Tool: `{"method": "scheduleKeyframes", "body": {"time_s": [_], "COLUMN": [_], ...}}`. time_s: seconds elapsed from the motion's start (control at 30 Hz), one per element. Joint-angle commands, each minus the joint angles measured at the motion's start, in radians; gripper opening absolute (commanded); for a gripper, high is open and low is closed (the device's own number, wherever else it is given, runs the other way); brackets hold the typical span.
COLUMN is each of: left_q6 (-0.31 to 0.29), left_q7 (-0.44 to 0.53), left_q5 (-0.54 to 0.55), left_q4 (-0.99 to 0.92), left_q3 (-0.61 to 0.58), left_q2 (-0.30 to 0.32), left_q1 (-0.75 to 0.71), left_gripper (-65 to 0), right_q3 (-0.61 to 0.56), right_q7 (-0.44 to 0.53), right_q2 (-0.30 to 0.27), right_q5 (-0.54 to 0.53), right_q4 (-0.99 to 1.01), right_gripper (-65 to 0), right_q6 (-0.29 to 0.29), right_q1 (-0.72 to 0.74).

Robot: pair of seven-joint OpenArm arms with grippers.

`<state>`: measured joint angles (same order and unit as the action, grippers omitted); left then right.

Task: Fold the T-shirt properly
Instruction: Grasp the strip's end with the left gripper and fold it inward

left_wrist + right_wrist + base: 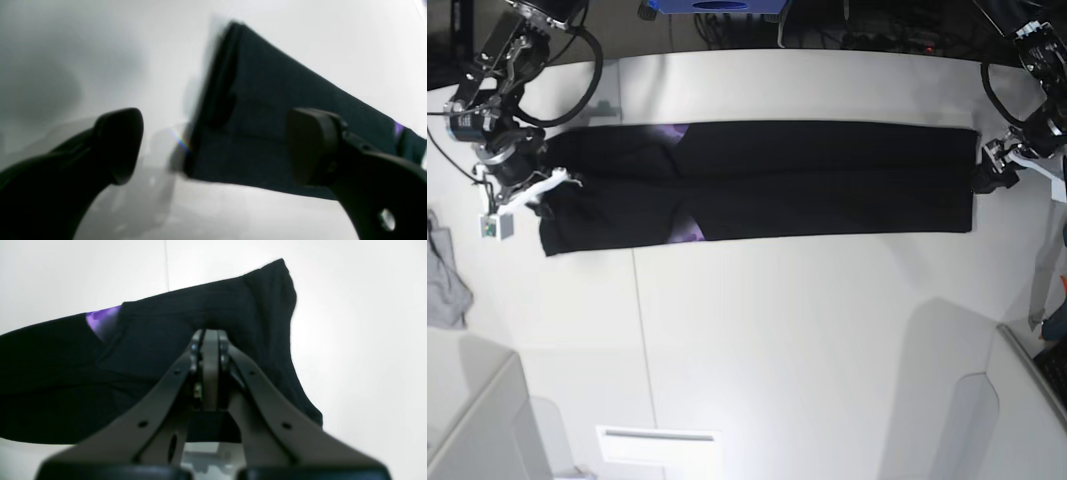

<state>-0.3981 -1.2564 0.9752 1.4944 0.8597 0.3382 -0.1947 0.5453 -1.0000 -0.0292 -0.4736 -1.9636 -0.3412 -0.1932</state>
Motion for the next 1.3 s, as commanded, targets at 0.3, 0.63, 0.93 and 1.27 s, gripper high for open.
{"method": "scheduleKeyframes", "body": {"time_s": [0.3, 0.63, 0.93, 1.27], "left_q6": [-0.003, -0.006, -0.008, -0.002], "left_q7": [0.168, 0.169, 0.171, 0.165], "left_q5": [-0.128, -0.128, -0.128, -0.128], "left_q4": [-0.048, -0.197, -0.196, 0.035], "left_q3": [-0.216, -0.218, -0.193, -0.032], "left_q2": [0.017, 0.023, 0.103, 0.154], "left_q1": [0.016, 0.059, 0.059, -0.015], "left_gripper": [-4.3, -35.9, -65.0, -65.0], "right_q3": [0.002, 0.002, 0.003, 0.003], "right_q7": [0.017, 0.017, 0.017, 0.017], "right_q2": [-0.007, -0.007, -0.005, -0.005], "right_q5": [-0.015, -0.015, -0.017, -0.017], "right_q4": [-0.018, -0.018, -0.018, -0.018], "right_gripper": [-65.0, -65.0, -65.0, -65.0], "right_q6": [-0.006, -0.006, -0.006, -0.006], "right_q1": [0.008, 0.008, 0.008, -0.005]}}
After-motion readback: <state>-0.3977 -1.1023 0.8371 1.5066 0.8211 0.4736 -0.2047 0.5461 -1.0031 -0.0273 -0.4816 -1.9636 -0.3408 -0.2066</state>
